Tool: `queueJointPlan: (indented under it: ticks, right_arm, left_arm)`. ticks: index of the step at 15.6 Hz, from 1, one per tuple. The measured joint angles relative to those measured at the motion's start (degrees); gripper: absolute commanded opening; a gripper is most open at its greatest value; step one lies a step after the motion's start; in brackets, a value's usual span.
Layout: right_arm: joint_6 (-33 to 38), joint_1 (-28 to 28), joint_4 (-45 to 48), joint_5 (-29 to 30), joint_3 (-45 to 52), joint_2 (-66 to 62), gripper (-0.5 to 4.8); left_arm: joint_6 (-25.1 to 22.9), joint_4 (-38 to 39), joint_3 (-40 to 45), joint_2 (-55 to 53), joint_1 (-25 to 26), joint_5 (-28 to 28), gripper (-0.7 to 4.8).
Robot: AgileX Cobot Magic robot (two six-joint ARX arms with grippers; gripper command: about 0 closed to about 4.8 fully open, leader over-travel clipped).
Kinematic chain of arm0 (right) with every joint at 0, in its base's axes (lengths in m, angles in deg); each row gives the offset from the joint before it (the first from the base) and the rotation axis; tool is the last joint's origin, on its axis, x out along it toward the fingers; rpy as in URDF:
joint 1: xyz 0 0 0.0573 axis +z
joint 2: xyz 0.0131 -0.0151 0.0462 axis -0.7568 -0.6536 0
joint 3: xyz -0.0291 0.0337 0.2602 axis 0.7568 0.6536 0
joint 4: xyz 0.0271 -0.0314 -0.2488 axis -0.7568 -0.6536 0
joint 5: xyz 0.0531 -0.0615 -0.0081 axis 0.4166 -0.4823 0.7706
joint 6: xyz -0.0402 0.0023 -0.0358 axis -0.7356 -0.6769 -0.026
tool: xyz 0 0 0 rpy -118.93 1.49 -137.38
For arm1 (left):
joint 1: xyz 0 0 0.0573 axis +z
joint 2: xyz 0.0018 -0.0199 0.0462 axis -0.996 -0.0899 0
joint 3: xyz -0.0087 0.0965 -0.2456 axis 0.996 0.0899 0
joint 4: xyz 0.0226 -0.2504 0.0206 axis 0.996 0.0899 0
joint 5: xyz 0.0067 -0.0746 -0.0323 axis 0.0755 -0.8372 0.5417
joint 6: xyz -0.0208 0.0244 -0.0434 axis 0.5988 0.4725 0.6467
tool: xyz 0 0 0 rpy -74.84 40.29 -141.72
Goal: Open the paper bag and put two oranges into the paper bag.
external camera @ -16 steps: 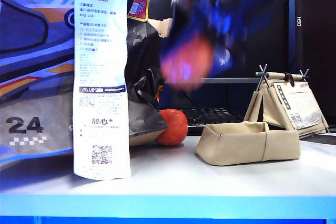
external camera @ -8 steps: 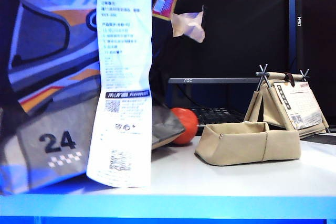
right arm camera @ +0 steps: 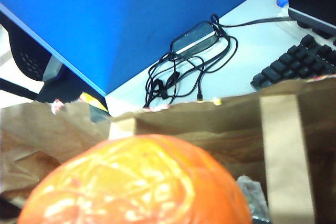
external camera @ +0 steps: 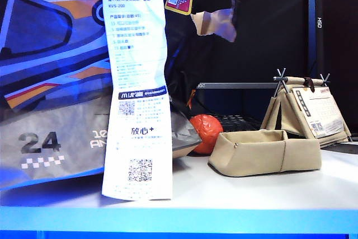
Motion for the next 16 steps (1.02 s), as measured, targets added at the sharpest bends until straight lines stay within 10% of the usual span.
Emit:
queueJointPlan:
  ticks: [12, 14, 16]
  right_arm:
    - [6.7, 0.1, 6.6, 4.9, 0.0, -3.3, -0.04]
    - [6.7, 0.1, 6.7, 4.8, 0.0, -3.3, 2.86]
    - [7.2, 0.1, 6.6, 3.9, 0.0, -3.3, 3.20]
  left_arm:
    - [-0.5, 0.0, 0.0, 0.0, 0.0, -2.0, -0.06]
    - [-0.6, 0.0, 0.0, 0.0, 0.0, -2.0, -0.05]
    - [-1.2, 0.0, 0.0, 0.0, 0.0, -2.0, -0.06]
